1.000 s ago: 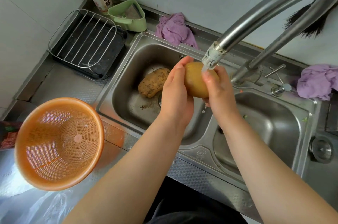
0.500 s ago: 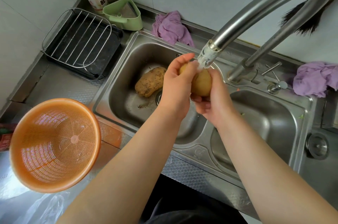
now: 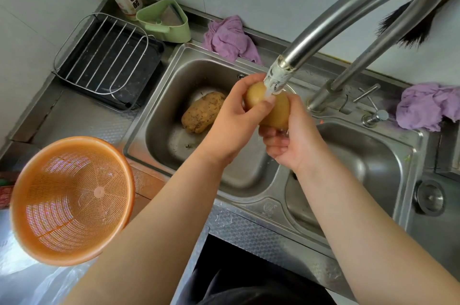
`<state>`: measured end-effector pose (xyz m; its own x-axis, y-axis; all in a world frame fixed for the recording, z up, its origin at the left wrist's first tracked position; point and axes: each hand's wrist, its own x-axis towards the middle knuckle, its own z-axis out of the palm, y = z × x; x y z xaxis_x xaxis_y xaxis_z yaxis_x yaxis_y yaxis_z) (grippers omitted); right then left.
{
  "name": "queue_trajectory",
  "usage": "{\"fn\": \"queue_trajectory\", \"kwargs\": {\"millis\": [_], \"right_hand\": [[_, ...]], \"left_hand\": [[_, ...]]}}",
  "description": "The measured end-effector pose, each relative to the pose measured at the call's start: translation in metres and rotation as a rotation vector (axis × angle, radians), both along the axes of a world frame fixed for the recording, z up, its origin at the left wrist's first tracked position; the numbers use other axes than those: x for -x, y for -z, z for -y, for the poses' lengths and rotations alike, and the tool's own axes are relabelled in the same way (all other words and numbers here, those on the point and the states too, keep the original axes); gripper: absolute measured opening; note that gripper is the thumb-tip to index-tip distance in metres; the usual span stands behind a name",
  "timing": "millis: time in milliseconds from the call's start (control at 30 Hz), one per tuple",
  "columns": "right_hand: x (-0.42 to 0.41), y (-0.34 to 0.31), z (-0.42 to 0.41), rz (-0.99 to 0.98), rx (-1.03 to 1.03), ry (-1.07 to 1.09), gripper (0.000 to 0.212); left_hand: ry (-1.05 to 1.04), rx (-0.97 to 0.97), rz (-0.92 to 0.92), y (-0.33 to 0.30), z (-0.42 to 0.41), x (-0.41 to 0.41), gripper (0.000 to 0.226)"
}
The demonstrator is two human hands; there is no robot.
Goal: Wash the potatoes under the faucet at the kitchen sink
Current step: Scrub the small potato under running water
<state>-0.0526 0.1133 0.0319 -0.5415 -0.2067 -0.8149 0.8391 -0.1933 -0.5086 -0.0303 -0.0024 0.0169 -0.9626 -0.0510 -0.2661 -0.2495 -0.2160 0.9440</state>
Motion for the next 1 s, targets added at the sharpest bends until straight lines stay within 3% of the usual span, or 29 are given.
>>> {"fn": "queue_trajectory", "kwargs": {"millis": [167,267,333,367,433,500,600,767,1000], "right_hand": [[-0.009,0.004,0.011,-0.232,-0.161,0.022,0.053],[-0.013,0.010,0.012,-0.437,-0.201,-0.080,0.042],[-0.020,0.020,0.011,-0.623,-0.251,-0.182,0.054],[-0.025,0.026,0.011,-0.705,-0.244,-0.197,0.065],[-0.030,0.030,0.009,-0.746,-0.196,-0.113,0.060],[-0.025,0.030,0.002,-0.681,-0.138,-0.021,0.045],[-0.014,0.033,-0.012,-0.478,-0.002,-0.050,0.069],[-0.010,0.037,-0.021,-0.159,0.160,-0.164,0.073],[0.002,0.023,-0.021,0.178,0.169,-0.126,0.074]], "left_hand": [[-0.289,-0.105,0.120,-0.010,-0.014,0.008,0.014],[-0.467,-0.092,0.233,-0.011,-0.012,0.015,0.027],[-0.577,-0.074,0.218,-0.010,-0.013,0.014,0.038],[-0.598,-0.074,0.204,-0.009,-0.014,0.013,0.039],[-0.528,-0.142,0.180,-0.005,-0.015,0.010,0.032],[-0.346,-0.292,0.141,0.001,-0.011,0.007,0.035],[-0.160,-0.407,0.138,0.010,-0.001,0.006,0.044],[-0.106,-0.379,0.200,0.005,-0.002,0.006,0.027],[0.097,-0.299,0.053,0.011,0.003,-0.006,0.056]]}}
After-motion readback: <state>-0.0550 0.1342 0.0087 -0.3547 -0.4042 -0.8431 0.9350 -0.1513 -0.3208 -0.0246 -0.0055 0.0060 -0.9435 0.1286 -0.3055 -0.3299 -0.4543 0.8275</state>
